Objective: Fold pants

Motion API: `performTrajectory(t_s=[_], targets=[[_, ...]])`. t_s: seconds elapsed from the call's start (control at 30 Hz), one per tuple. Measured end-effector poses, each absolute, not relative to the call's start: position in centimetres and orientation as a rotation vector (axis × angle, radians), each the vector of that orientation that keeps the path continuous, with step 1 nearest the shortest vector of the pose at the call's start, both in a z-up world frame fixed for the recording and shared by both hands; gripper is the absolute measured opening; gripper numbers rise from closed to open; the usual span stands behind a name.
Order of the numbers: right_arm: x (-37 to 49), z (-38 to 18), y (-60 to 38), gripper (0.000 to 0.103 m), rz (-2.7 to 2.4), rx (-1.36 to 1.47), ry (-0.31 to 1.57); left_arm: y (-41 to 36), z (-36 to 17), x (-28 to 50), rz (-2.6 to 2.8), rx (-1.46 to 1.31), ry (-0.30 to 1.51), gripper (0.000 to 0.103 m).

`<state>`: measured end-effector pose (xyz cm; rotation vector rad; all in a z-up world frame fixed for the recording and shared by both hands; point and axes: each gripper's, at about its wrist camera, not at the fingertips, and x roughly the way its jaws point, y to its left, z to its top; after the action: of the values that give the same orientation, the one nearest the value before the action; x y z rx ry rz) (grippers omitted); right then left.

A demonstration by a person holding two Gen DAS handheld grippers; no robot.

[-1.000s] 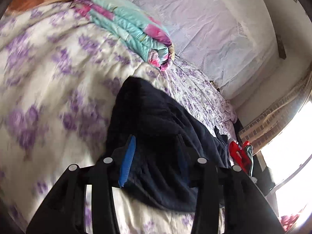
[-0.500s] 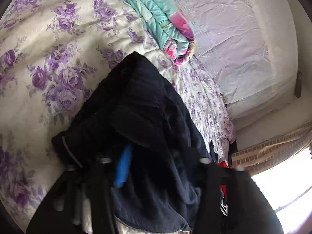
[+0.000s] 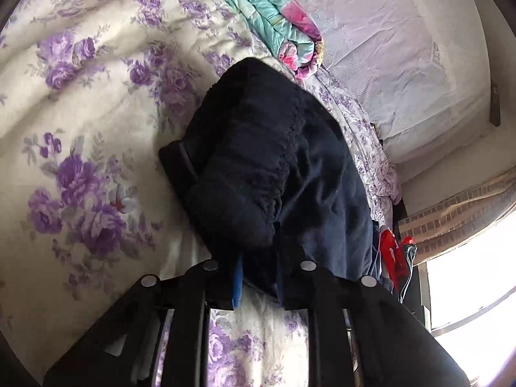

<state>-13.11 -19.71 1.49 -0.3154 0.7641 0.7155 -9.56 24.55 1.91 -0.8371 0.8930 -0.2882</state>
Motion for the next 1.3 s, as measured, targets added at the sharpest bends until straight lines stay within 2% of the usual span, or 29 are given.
performTrajectory(t_s=[0.03, 0.07, 0.13, 0.23, 0.3, 0.33, 0.4, 0.47, 0.5, 0.57, 0.6, 0.63, 0.67, 0.77, 0.97, 1.07, 1.13, 1.27, 1.3], targets=[[-13.0, 1.4, -19.9, 0.007, 0.722, -0.302, 0.775, 24.6, 2.7, -10.2, -0.260, -0.832, 0.873, 0.021], [-12.9, 1.2, -20.0, 0.008, 0.725, -0.288, 0.779, 24.6, 3.8, -11.2, -0.196, -0.796, 0.841, 0.032], [-12.8, 1.1, -20.2, 0.008, 0.732, -0.263, 0.784, 23.6, 6.5, -13.6, -0.026, -0.631, 0.739, 0.043], [-12.5, 1.0, -20.4, 0.008, 0.743, -0.237, 0.793, 19.9, 9.5, -14.9, -0.072, -0.488, 0.686, 0.044], [-12.4, 0.8, -20.5, 0.009, 0.751, -0.218, 0.799, 16.3, 10.4, -14.3, -0.221, -0.444, 0.697, 0.056], [-12.3, 0.8, -20.7, 0.009, 0.754, -0.206, 0.802, 14.0, 10.4, -13.6, -0.307, -0.419, 0.714, 0.067], [-12.1, 0.9, -20.9, 0.012, 0.766, -0.185, 0.810, 10.2, 9.4, -11.6, -0.432, -0.403, 0.759, 0.072], [-11.7, 1.6, -21.8, 0.022, 0.798, -0.139, 0.829, 6.8, 6.8, -9.2, -0.531, -0.407, 0.853, 0.072], [-11.3, 2.5, -22.6, 0.032, 0.796, -0.102, 0.831, 5.4, 4.9, -8.2, -0.549, -0.387, 0.901, 0.072], [-10.1, 5.0, -24.6, 0.044, 0.718, -0.054, 0.789, 3.4, 3.4, -7.9, -0.482, -0.244, 0.848, 0.072], [-9.1, 6.4, -25.7, 0.055, 0.656, -0.037, 0.759, 2.3, 3.6, -8.7, -0.453, -0.163, 0.823, 0.076], [-7.4, 8.0, -27.0, 0.065, 0.563, -0.017, 0.730, 1.0, 3.8, -9.3, -0.455, -0.091, 0.812, 0.090], [-5.6, 8.9, -28.0, 0.069, 0.482, 0.004, 0.726, 0.1, 3.8, -9.9, -0.463, -0.049, 0.800, 0.098], [2.3, 9.7, -30.4, 0.071, 0.216, 0.104, 0.804, -1.1, 3.7, -10.5, -0.418, 0.060, 0.807, 0.098], [14.3, 4.6, -29.7, 0.071, -0.083, 0.067, 1.005, 0.4, 3.7, -10.4, -0.471, -0.039, 0.800, 0.098], [14.4, 1.5, -31.4, 0.062, -0.100, 0.112, 1.022, 0.1, 3.6, -10.4, -0.475, -0.040, 0.798, 0.098], [13.0, 2.0, -32.6, 0.012, -0.055, 0.127, 0.969, 0.2, 3.6, -10.3, -0.486, -0.056, 0.795, 0.098], [7.0, 7.3, -38.1, 0.009, 0.071, 0.355, 0.791, 0.9, 3.7, -10.1, -0.514, -0.096, 0.791, 0.098], [4.0, 8.9, -39.7, 0.004, 0.088, 0.389, 0.725, 1.1, 3.8, -10.0, -0.519, -0.108, 0.789, 0.098]])
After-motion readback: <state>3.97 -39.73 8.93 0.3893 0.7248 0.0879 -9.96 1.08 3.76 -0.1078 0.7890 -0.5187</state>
